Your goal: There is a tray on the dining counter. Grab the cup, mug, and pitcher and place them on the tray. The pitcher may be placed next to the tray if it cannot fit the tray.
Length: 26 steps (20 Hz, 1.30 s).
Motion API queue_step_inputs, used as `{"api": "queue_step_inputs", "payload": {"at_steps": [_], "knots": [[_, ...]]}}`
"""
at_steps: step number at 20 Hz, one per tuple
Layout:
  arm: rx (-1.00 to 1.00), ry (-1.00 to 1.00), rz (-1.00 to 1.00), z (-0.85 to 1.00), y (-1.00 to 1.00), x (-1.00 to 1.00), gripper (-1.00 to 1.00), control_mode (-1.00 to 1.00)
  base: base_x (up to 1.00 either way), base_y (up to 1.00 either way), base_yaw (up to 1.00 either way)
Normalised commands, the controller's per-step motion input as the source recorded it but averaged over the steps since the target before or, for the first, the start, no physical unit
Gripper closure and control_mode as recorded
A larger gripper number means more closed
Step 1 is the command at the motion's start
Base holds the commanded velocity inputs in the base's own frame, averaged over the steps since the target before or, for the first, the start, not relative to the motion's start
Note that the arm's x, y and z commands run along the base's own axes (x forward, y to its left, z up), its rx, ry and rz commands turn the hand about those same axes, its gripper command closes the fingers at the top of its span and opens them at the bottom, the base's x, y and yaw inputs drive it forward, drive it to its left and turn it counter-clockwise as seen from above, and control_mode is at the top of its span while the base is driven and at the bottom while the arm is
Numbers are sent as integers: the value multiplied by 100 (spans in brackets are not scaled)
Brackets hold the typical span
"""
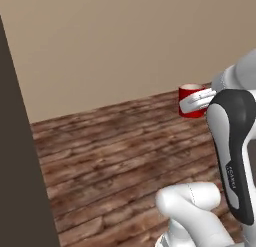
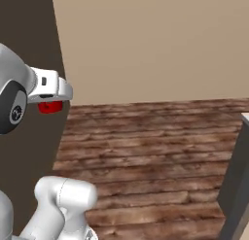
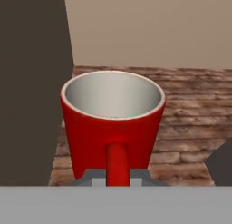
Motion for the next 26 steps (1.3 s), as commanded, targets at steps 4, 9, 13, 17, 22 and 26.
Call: {"api": "queue_step_inputs", "payload": {"at_steps": [4, 9, 13, 17, 22, 26], "knots": [[0, 0, 0, 0, 0, 0, 100, 100, 100, 22, -47], [0, 0, 0, 0, 0, 0, 100, 100, 98, 42, -44], [0, 0, 0, 0, 0, 0, 100, 100, 85, 76, -41], [0, 0, 0, 0, 0, 0, 100, 100, 78, 91, -47], [0, 0, 0, 0, 0, 0, 100, 100, 68, 100, -54], [0, 0, 0, 0, 0, 0, 100, 100, 48, 95, -64]]}}
